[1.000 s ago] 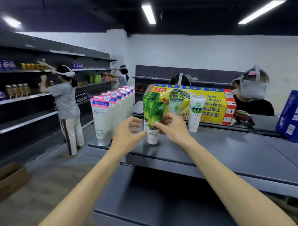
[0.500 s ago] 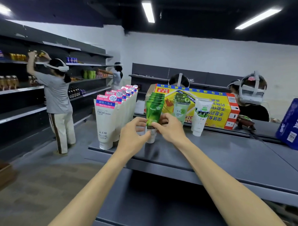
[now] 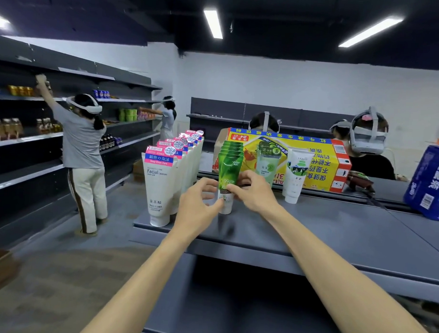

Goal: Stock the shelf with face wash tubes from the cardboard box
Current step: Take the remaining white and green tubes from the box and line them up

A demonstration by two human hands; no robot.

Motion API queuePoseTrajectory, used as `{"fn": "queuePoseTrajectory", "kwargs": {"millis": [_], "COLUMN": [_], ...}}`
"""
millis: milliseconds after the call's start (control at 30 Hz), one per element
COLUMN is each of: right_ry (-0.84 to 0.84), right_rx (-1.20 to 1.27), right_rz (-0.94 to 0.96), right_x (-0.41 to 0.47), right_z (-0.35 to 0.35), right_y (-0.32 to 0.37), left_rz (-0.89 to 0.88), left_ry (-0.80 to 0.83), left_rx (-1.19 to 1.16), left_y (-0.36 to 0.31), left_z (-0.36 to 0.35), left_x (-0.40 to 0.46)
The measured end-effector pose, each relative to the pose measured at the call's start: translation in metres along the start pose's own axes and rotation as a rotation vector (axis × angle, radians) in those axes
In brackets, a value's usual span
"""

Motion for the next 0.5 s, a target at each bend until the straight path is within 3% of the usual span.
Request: {"fn": "queuePoseTrajectory", "kwargs": {"millis": [500], "right_ry": [-0.016], "right_rx": [0.085], "right_rz": [-0.103], "right_x": [-0.065], "right_z": [0.023], "right_y": [0.003], "left_rz": [-0.022], "left_ry": [0.046], "left_rx": [0.006], "left_y": [-0.016], "left_z": [0.019], "left_x": [-0.04]}}
Point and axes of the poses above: each hand's wrist, its own x-axis towards the middle knuckle, its own z-axis out of the back of the hand, y = z × x, the point moved 10 cm from there along x, towards the middle knuckle, and after that the axes turned 4 degrees about -x, right-handed, at the moved point
